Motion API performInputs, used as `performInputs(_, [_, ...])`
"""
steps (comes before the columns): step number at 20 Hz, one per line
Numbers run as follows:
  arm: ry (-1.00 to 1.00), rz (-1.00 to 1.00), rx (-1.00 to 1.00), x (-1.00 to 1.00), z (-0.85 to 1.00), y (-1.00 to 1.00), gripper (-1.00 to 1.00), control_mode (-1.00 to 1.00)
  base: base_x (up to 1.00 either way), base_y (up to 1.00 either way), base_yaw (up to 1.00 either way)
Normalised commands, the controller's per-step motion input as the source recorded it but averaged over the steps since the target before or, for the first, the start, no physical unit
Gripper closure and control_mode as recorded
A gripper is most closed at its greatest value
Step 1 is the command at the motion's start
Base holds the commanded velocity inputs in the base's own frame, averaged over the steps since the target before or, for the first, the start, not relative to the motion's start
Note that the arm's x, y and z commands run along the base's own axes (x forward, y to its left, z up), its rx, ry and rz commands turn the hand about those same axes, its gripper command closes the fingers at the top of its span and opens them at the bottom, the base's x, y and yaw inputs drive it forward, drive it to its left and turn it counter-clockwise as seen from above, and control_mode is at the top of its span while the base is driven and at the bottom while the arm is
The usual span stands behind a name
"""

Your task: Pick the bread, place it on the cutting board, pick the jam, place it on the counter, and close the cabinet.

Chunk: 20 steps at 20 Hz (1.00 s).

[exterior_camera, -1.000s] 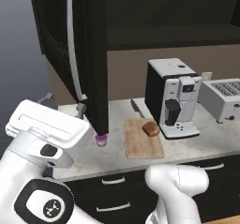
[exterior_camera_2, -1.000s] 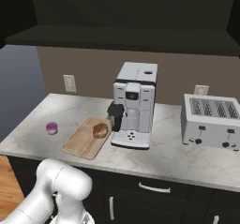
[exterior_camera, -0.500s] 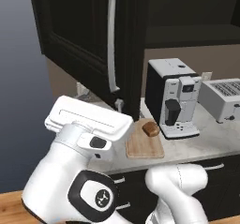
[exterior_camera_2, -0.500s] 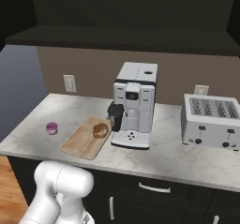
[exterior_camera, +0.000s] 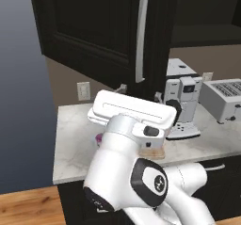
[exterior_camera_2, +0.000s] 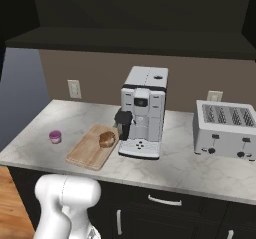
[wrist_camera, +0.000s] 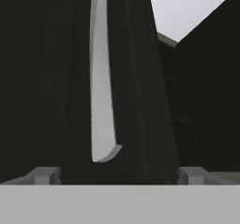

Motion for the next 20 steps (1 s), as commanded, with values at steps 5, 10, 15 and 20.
performInputs(5, [0.0,0.09,0.03,0.17,0.0,-0.75,-1.0,-1.0,0.0,0.0,0.0])
performInputs(10, [0.0,0.09,0.03,0.41,0.0,-0.47,-1.0,-1.0,0.0,0.0,0.0])
performInputs(15, [0.0,0.06,0.0,0.49,0.0,-0.25,-1.0,-1.0,0.0,0.0,0.0])
performInputs(20, [0.0,0.04,0.0,0.64,0.0,-0.15,-1.0,-1.0,0.0,0.0,0.0])
